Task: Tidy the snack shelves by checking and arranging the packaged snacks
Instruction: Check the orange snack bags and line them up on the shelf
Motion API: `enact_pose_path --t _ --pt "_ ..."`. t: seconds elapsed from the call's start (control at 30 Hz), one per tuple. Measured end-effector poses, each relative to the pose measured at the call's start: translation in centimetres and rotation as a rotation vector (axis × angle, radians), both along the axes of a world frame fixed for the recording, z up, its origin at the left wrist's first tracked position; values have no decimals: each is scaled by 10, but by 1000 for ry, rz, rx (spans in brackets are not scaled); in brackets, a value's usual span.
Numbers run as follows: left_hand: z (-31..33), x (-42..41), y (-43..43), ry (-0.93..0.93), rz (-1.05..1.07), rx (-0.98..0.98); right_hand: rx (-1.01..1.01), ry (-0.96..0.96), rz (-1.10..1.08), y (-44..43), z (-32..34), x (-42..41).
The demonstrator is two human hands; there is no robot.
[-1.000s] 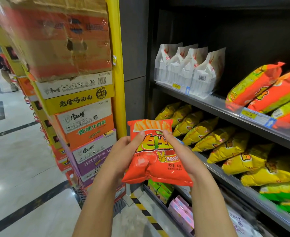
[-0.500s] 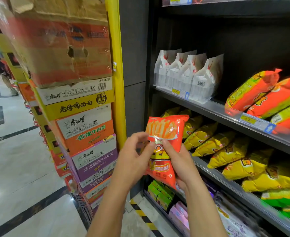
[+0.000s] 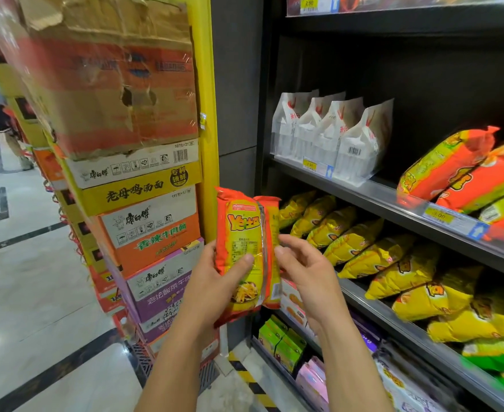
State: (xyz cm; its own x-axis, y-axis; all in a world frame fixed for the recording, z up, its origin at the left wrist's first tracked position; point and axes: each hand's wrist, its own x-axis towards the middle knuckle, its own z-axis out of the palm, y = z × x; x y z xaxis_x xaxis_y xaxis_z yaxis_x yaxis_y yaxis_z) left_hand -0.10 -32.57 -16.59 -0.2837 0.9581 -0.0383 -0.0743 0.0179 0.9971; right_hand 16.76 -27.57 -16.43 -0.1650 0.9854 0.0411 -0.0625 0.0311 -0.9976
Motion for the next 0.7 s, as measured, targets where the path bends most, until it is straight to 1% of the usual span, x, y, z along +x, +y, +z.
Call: enact_pose_path --t 0.07,0.13,0.2,0.27,0.37,0.47,0.6,0.7 --pt "1 -3 -2 -130 -64 2 -44 61 1 1 -1 0" --pt "2 -3 -4 -186 -109 6 -130 98 64 3 -2 1" --pt "0 -4 -4 -167 -140 6 -179 110 187 2 -2 4" --pt "0 -7 -5 -141 -157 19 -173 110 258 1 -2 7" --pt "-3 -11 -4 -83 -194 27 -116 127 244 1 -3 10" --pt "-4 -16 -3 -7 -201 59 -39 105 206 2 -4 13" --pt "-1 -15 -5 -4 -175 109 27 98 207 3 -5 18" --pt "1 -14 -4 -22 -183 131 26 122 205 4 -3 18"
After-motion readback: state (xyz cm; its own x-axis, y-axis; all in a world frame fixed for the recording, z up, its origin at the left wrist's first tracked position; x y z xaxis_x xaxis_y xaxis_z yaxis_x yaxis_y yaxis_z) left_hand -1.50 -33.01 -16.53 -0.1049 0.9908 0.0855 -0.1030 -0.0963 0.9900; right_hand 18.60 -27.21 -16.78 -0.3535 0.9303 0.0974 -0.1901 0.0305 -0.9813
